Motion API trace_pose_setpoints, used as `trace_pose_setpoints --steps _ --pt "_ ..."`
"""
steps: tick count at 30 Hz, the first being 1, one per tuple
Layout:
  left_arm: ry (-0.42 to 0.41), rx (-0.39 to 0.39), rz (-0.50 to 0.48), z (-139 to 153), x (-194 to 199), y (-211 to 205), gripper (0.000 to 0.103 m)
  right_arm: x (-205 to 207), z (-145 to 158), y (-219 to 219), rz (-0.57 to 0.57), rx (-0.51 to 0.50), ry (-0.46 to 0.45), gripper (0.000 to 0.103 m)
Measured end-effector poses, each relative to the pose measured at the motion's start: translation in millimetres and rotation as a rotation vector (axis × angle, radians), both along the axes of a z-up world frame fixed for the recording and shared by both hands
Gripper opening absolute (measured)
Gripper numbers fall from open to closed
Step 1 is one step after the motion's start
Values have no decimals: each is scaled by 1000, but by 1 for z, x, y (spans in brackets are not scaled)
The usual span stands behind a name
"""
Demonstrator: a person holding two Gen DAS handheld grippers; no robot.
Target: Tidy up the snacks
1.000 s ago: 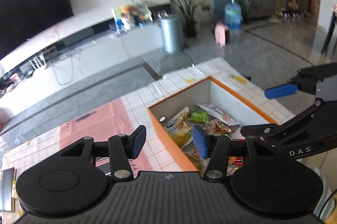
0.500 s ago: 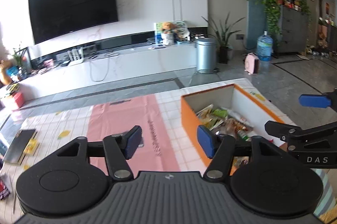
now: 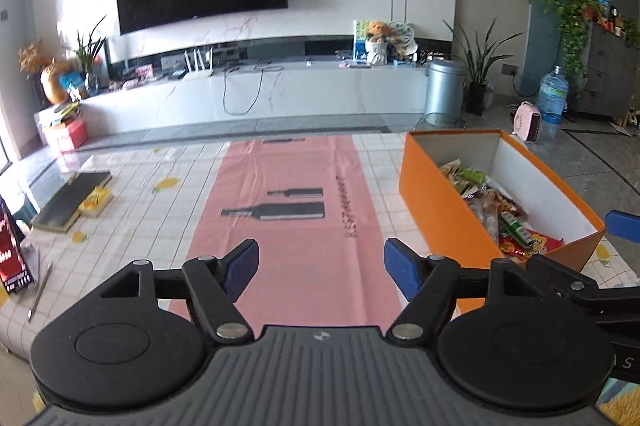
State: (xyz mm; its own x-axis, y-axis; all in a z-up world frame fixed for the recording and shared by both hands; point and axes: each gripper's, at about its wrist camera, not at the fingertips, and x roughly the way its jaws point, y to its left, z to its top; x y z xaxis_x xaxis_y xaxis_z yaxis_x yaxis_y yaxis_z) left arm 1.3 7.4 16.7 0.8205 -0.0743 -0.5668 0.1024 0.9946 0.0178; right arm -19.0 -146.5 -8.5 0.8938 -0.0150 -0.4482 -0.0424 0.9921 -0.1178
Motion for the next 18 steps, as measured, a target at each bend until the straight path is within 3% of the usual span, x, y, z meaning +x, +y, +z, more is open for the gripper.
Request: trace_pose_setpoints --steps 18 --pt "108 18 18 -34 11 -1 84 25 -32 2 -41 76 74 88"
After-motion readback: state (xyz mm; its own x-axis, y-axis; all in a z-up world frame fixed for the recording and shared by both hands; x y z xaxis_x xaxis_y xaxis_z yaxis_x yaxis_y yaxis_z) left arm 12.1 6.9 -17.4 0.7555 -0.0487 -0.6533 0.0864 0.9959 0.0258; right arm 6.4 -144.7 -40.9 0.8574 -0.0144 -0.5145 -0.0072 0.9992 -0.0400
